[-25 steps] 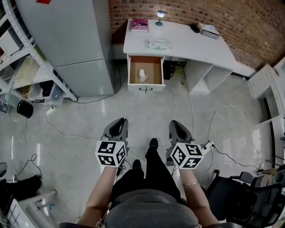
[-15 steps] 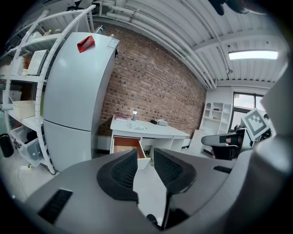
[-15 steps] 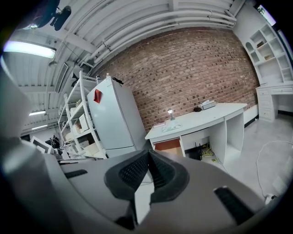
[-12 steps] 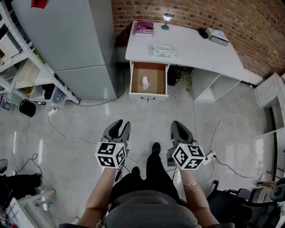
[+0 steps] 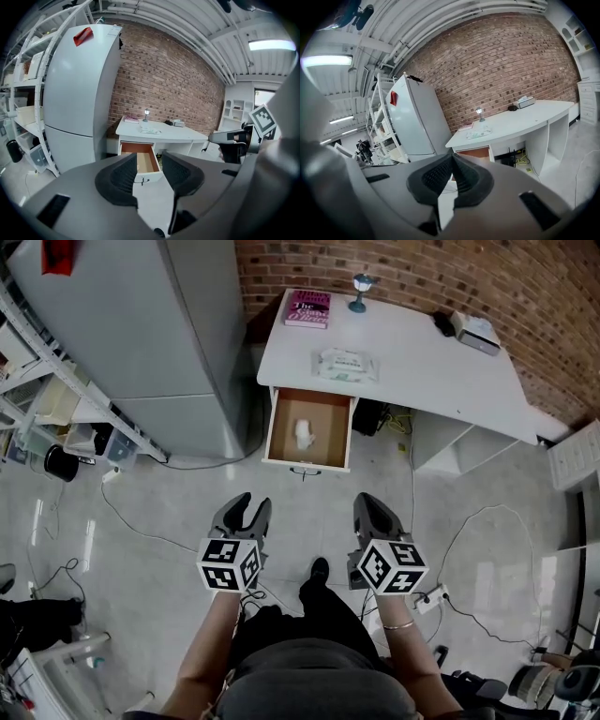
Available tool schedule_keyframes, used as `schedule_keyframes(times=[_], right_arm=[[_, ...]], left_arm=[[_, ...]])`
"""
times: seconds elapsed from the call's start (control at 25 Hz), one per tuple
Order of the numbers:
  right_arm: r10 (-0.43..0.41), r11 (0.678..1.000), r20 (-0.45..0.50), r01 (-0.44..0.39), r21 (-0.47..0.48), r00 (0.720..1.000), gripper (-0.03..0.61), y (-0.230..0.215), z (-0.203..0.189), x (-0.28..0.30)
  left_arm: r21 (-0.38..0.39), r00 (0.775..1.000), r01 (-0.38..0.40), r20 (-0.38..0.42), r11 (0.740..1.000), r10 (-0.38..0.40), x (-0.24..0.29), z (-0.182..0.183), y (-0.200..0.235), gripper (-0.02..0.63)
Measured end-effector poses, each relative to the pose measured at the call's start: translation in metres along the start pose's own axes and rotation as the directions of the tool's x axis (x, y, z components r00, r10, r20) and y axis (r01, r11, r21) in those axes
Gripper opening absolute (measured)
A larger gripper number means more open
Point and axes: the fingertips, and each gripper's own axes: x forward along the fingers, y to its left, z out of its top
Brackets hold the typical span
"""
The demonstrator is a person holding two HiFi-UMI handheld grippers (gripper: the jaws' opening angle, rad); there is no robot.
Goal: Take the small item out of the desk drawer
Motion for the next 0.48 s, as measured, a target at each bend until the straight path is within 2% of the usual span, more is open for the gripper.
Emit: schedule_keyframes(times=[0.12, 0.28, 0.48], right_arm=[[0.018, 1.000, -0.013, -0.018, -0.002, 1.000, 0.005, -0.015, 0.011, 0.017], [0.034, 0.999, -0.032, -0.035, -0.007, 0.999, 0.005, -0.036, 0.023, 0.035], [0.051, 0.999, -0.051, -0.050, 0.012, 0.997, 0.005, -0.061, 0.034, 0.052]], left_arm=[[0.011, 1.000, -0.026, 0.000, 1.000, 0.026, 0.022, 0.011, 0.000, 0.175], [-0.018, 1.000, -0.024, -0.018, 1.000, 0.024, 0.051, 0.018, 0.000, 0.175], [-0.027, 0.997, -0.069, -0.040, 0.997, 0.068, 0.079, 0.027, 0.005, 0.184]])
